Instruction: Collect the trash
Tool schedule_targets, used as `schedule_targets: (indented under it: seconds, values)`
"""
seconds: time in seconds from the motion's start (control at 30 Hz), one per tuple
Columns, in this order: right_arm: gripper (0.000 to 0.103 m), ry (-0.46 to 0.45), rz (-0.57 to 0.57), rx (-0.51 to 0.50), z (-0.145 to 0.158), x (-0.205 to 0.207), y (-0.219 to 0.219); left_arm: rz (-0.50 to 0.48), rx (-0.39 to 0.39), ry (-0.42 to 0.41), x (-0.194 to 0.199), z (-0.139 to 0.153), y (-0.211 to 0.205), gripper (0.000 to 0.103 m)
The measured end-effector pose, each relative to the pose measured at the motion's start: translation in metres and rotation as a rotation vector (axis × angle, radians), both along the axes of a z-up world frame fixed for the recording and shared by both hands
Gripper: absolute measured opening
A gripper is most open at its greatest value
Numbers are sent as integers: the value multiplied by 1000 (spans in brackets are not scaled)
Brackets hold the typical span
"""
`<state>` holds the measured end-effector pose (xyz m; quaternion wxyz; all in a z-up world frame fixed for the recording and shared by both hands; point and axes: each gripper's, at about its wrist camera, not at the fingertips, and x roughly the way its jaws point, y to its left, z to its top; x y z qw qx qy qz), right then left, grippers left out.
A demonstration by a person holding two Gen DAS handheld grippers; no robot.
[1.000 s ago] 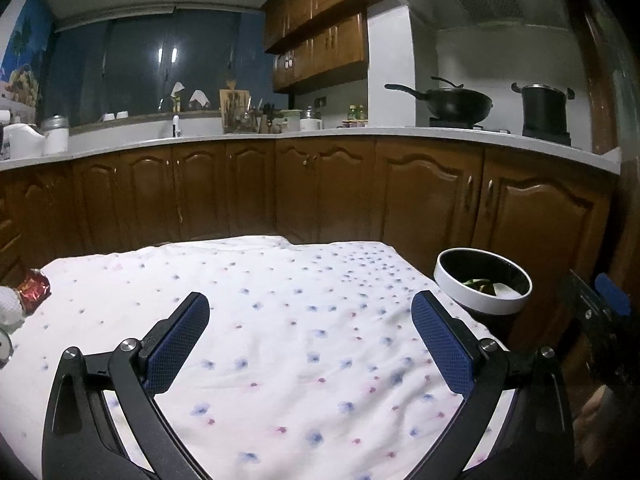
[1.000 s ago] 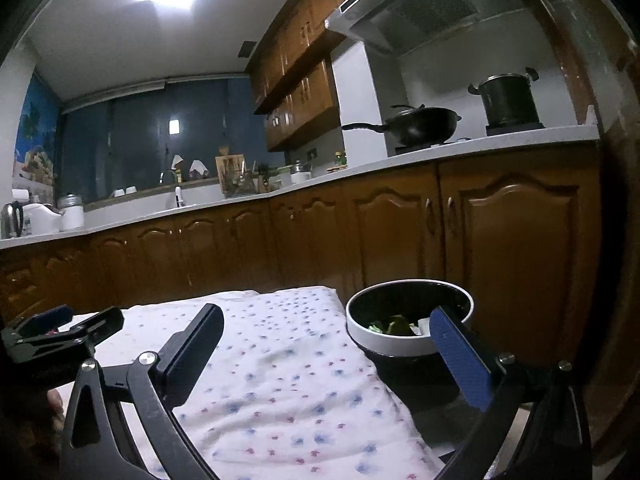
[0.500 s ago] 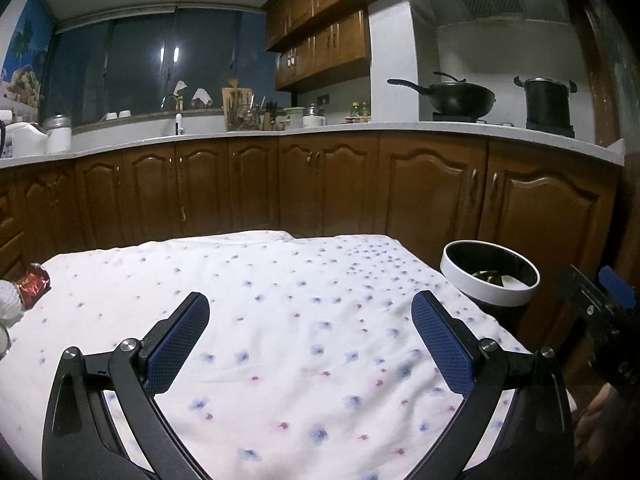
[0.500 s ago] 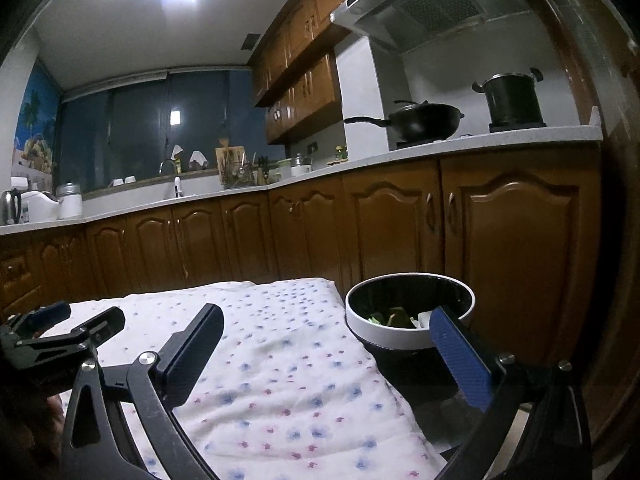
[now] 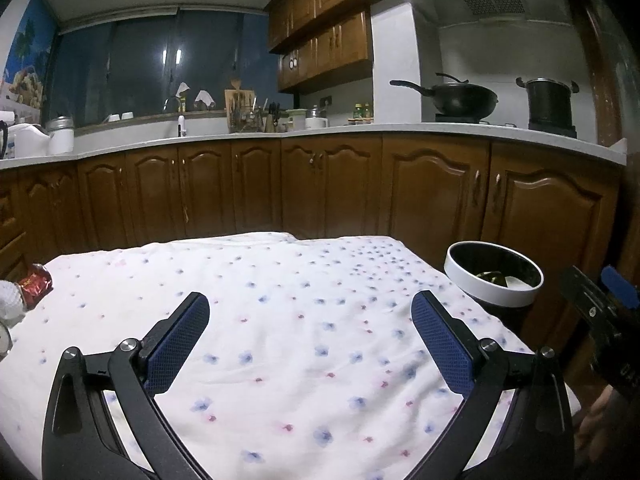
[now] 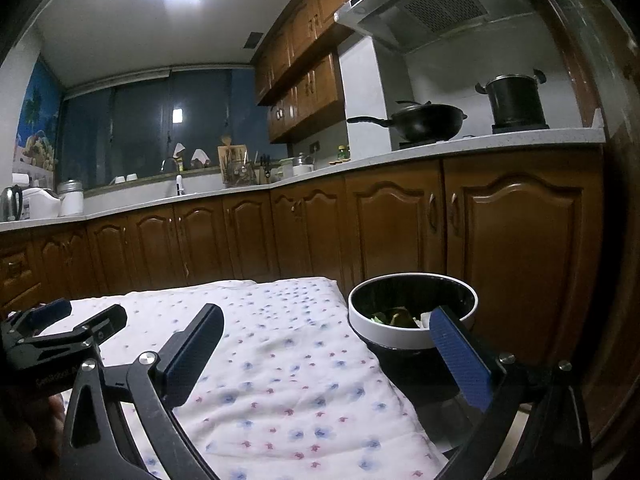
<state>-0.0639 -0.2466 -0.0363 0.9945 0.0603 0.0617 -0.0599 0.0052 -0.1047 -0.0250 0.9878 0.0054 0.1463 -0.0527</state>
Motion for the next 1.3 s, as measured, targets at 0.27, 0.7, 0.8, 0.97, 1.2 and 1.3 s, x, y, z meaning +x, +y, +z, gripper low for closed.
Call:
schedule_targets:
  seconds: [0.27,0.7,0.8,0.97,1.2,1.3]
  values:
    - [103,1,2,1,0,1,0,29,-5,-9,-1,-1,2,103]
    - [103,7,7,3,0,4,-3,34,-7,-3,0,-2,4,103]
    - [103,10,13,1,-1,6,-4,32,-3,-4,0,-2,4,103]
    - [103,10,12,1,-1,6,-4,25,-2,-7,0,-3,4,103]
    - [103,13,16,0,-2,7,-6,23,5,-3,0,-3,4,103]
    - [103,13,19,-1,-3,7,-6,36,7,-10,-1,-3,5,103]
